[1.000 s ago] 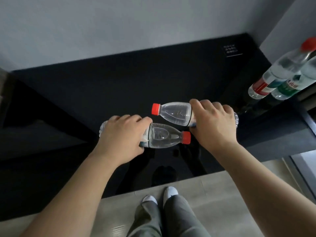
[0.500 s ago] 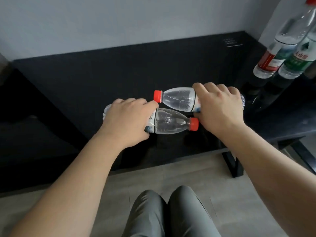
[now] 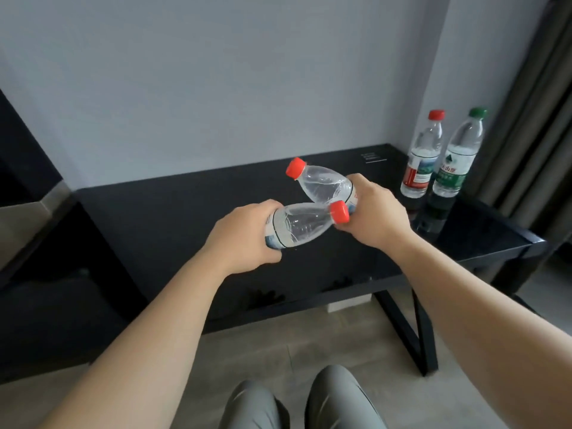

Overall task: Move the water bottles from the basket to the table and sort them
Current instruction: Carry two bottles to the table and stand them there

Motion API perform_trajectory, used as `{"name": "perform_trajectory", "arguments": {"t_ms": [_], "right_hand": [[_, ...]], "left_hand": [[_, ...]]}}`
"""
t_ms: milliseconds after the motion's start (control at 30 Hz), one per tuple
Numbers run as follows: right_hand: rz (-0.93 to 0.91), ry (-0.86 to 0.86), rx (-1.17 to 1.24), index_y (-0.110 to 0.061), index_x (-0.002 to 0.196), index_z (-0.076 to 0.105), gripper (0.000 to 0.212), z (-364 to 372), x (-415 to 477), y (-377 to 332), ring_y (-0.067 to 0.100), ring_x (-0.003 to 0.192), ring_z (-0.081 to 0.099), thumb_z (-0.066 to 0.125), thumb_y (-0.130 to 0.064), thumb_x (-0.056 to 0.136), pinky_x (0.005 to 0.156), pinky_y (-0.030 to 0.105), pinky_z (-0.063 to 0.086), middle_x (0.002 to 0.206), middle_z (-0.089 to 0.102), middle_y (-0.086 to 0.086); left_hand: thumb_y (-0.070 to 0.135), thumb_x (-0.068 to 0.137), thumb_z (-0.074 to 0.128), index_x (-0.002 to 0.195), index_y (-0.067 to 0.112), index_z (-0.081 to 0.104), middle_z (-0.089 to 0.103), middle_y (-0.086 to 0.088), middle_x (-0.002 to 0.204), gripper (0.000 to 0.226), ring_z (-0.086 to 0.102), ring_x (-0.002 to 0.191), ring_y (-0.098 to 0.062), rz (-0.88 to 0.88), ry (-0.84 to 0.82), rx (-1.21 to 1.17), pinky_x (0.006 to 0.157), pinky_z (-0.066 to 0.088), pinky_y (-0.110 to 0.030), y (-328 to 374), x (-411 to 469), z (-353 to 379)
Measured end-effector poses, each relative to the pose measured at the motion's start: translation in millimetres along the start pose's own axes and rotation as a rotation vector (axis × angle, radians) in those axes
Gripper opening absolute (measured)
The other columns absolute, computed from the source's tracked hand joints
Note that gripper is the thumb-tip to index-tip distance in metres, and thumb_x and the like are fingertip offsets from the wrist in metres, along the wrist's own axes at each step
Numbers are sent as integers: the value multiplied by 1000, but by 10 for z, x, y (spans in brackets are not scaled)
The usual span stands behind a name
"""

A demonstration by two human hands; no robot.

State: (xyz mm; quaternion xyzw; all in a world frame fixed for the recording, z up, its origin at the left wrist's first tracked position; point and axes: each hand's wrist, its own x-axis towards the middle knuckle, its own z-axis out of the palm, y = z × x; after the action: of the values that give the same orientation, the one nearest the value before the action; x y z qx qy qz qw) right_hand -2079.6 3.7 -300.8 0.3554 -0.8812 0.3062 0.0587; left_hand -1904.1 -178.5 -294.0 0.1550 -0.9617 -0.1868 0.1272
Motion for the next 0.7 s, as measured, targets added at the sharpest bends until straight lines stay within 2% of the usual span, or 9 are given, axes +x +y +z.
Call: {"name": "perform_trajectory", "arguments": {"t_ms": [100, 167, 267, 367, 500, 633, 700], "right_hand": [[71, -27, 356, -28, 115, 59, 56, -99, -10, 11, 13, 93, 68, 91, -28, 70, 82, 35, 56, 98, 69, -12], [118, -66, 568, -27, 113, 63, 56, -104, -21, 58, 14, 94, 72, 94, -23, 67, 90, 38, 58, 99, 74, -7], [175, -124, 852, -24, 116, 65, 62, -42, -34, 148, 25, 101, 74, 94, -27, 61, 99, 53, 56, 104, 76, 1], [176, -169, 1055, -10, 123, 64, 66, 32, -30, 236, 30, 104, 72, 89, -22, 63, 97, 51, 56, 107, 74, 8], [157, -215, 1120, -6, 125, 62, 58, 115, 21, 332, 24, 100, 71, 82, -14, 71, 89, 40, 56, 107, 72, 6], [144, -256, 1075, -13, 124, 62, 58, 214, 116, 432, 24, 103, 71, 82, -15, 70, 93, 42, 58, 106, 72, 3], [151, -271, 1074, -12, 124, 63, 58, 269, 149, 486, 23, 101, 72, 82, -12, 69, 90, 40, 58, 106, 73, 3]], "left_hand": [[21, 67, 87, 119, 41, 58, 65, 20, 99, 63, 64, 89, -5, -16, 53, -213, 68, 53, -24, 47, -10, -20], [22, 69, 88, 117, 41, 57, 66, 20, 98, 60, 66, 85, -3, -53, 95, -315, 60, 50, -16, 96, -4, -2], [19, 68, 90, 108, 36, 63, 72, 14, 95, 52, 71, 87, -8, -99, 162, -549, 74, 56, -25, 143, 47, 84], [12, 68, 91, 109, 26, 66, 75, 5, 99, 50, 74, 92, -15, -108, 141, -774, 82, 59, -35, 164, 110, 188], [21, 63, 87, 118, 19, 66, 74, -5, 109, 59, 72, 102, -23, -95, 112, -909, 88, 58, -38, 155, 229, 364], [37, 57, 87, 121, 21, 64, 73, -3, 111, 69, 71, 107, -24, -119, 128, -916, 94, 58, -45, 147, 355, 567], [38, 57, 87, 120, 22, 64, 74, -2, 111, 69, 71, 107, -25, -138, 151, -913, 96, 58, -49, 140, 411, 668]]}}
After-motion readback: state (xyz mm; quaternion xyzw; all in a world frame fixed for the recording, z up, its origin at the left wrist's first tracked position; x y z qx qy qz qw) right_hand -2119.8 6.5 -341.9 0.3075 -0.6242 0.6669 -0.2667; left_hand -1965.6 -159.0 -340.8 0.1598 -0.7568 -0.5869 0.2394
